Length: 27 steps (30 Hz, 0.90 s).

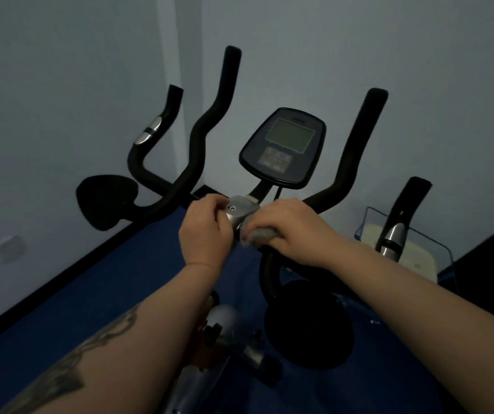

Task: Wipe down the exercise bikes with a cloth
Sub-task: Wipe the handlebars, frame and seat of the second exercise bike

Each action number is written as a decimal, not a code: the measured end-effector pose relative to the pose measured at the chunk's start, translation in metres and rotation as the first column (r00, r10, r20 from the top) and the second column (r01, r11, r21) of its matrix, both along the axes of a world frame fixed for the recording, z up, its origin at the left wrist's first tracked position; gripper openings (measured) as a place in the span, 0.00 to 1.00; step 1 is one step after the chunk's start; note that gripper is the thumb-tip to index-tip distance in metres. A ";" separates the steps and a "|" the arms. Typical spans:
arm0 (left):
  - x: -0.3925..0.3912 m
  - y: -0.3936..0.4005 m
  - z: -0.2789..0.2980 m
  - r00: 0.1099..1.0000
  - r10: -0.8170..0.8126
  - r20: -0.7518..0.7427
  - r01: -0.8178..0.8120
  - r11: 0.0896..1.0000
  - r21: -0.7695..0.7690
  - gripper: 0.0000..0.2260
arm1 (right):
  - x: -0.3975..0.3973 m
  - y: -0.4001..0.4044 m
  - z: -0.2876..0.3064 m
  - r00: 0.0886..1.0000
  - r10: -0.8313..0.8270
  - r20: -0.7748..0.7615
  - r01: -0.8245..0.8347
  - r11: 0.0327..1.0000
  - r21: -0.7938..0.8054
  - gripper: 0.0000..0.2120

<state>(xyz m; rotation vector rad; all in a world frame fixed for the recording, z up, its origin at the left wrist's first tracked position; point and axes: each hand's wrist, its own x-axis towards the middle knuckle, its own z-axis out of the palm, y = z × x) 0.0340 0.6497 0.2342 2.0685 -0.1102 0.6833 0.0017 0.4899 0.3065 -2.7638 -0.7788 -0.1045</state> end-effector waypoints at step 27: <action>-0.001 0.000 0.004 0.999 -0.004 0.048 0.002 0.999 0.049 0.08 | -0.028 -0.016 0.005 0.994 -0.107 0.000 0.105 0.977 0.188 0.13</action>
